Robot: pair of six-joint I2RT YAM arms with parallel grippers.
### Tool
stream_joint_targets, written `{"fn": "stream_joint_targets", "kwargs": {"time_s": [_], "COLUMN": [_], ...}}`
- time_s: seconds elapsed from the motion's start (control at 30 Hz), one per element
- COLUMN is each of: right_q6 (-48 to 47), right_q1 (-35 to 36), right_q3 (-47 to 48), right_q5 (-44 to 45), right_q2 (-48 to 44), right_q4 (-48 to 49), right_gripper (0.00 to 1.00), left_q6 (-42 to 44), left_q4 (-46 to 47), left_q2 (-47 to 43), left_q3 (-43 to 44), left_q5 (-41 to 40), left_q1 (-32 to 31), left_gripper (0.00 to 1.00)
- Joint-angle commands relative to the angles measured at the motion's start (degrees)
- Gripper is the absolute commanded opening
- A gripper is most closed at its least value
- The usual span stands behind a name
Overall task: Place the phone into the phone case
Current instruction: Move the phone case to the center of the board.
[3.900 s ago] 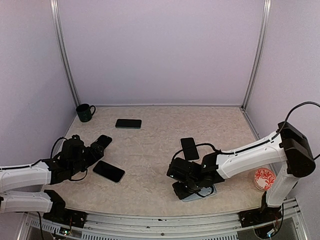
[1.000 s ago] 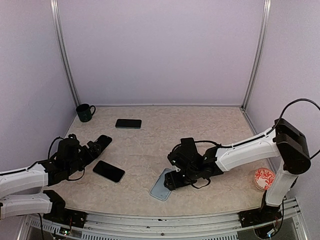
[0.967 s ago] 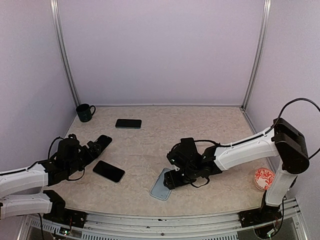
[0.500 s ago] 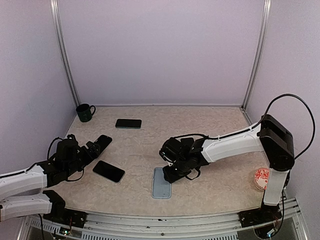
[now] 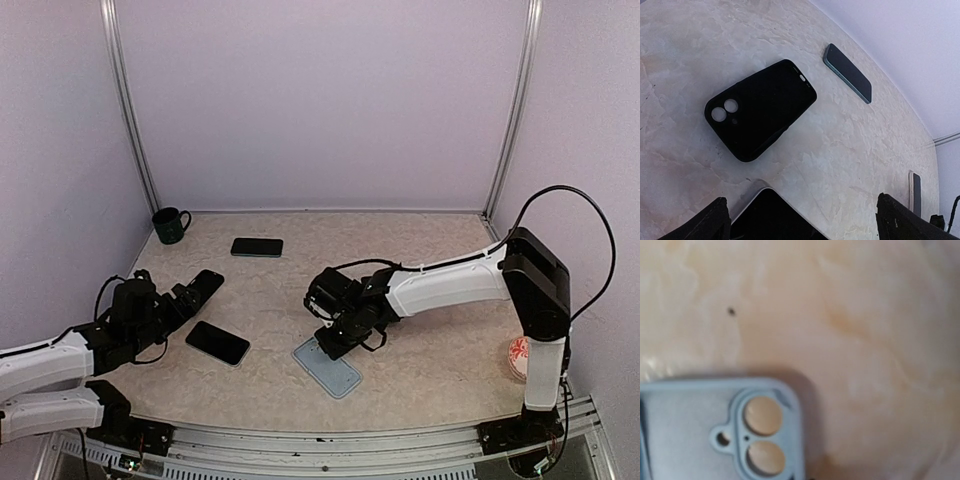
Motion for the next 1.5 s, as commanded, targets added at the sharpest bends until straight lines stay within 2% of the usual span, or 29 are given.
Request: {"fn": "stream_joint_targets", "kwargs": {"time_s": [0.0, 0.17, 0.4, 0.63, 0.8, 0.87, 1.07, 1.23, 1.4, 1.47], "right_q6": [-7.8, -15.0, -23.0, -28.6, -29.4, -29.2, -28.9, -27.9, -25.7, -24.0], "right_q1": [-0.6, -2.2, -5.5, -5.8, -5.9, -5.9, -5.9, -5.9, -5.9, -5.9], "right_q3": [4.5, 10.9, 21.0, 32.4, 35.7, 35.3, 31.2, 25.8, 14.7, 10.3], "right_q5": [1.3, 1.5, -4.0, -4.1, -4.1, -5.9, -4.8, -4.9, -7.0, -8.9], "right_q2": [2.4, 4.7, 10.8, 18.5, 21.0, 20.8, 17.5, 11.6, 2.3, -1.7], "right_q4": [-2.7, -4.0, -3.7, -6.0, -7.4, -7.3, -4.7, -1.7, 4.4, 6.8], "right_gripper": [0.06, 0.00, 0.00, 0.00, 0.02, 0.10, 0.51, 0.67, 0.95, 0.99], "left_q6": [-0.1, -0.3, -0.7, -0.7, -0.4, -0.2, 1.7, 4.3, 6.9, 8.1], "left_q4": [-0.6, -1.4, -1.6, -3.1, -2.6, -2.2, 3.5, 7.0, 11.1, 12.7], "left_q2": [-1.4, -2.4, -3.0, -3.6, -2.7, -2.0, 3.4, 8.1, 12.5, 14.9], "left_q3": [-0.9, -0.9, -1.1, -1.2, -1.4, -1.6, -1.5, -0.1, 0.8, 1.2], "left_q5": [-0.7, -0.8, -0.4, -0.6, -0.4, 0.0, 1.6, 2.3, 3.0, 3.7], "left_q1": [0.4, 0.4, 0.3, 0.3, 0.3, 0.3, 0.7, 2.9, 5.0, 5.7], "left_gripper": [0.99, 0.99, 0.99, 0.99, 0.99, 0.99, 0.99, 0.99, 0.99, 0.99]}}
